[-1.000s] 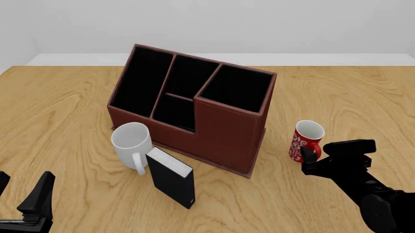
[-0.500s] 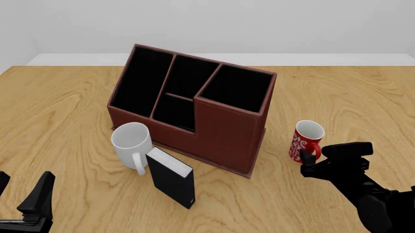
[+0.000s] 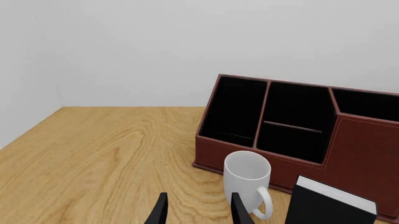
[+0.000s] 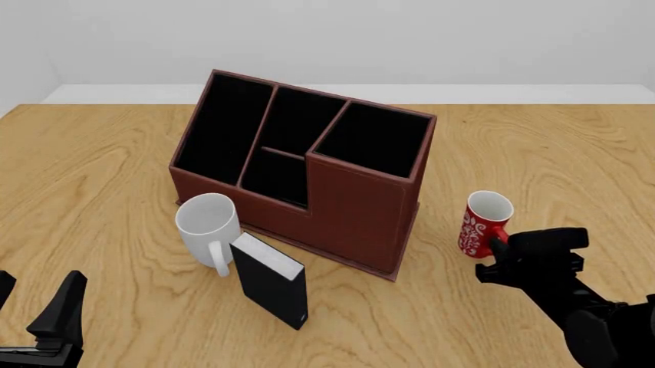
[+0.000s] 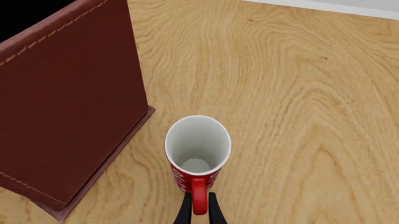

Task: Pick up the red mug and place it to the right of the caddy.

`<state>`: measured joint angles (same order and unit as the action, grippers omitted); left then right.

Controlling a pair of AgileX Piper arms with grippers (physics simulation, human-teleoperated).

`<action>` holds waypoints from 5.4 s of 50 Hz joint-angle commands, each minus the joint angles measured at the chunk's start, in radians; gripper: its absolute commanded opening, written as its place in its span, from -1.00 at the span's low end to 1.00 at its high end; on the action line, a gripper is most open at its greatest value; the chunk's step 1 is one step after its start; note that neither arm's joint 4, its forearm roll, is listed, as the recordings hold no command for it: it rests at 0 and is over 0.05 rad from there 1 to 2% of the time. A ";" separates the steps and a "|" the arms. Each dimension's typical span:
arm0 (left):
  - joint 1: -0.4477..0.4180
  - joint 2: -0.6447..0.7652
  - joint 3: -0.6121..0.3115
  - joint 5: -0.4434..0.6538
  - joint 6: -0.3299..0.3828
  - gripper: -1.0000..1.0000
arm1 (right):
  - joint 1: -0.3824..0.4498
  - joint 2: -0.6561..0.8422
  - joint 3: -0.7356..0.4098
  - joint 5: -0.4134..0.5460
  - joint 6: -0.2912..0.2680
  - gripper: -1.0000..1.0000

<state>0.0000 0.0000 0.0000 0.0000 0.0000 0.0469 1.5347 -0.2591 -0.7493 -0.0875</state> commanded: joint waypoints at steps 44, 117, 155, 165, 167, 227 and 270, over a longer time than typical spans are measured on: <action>0.000 0.000 0.000 0.000 0.000 1.00 | 0.109 -0.331 0.070 0.183 0.046 -1.00; 0.000 0.000 0.000 0.000 0.000 1.00 | 0.220 -0.201 0.065 0.085 0.075 -1.00; 0.000 0.000 0.000 0.000 0.000 1.00 | 0.231 -0.100 0.087 -0.004 0.090 -1.00; 0.000 0.000 0.000 0.000 0.000 1.00 | 0.235 -0.085 0.091 -0.017 0.094 -1.00; 0.000 0.000 0.000 0.000 0.000 1.00 | 0.235 -0.079 0.094 -0.025 0.093 -1.00; 0.000 0.000 0.000 0.000 0.000 1.00 | 0.237 -0.362 0.185 0.146 0.125 1.00; 0.000 0.000 0.000 0.000 0.000 1.00 | 0.246 -1.535 0.036 1.277 0.119 1.00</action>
<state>0.0000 0.0000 0.0000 0.0000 0.0000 0.3037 0.1049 -0.1479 0.3898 0.0373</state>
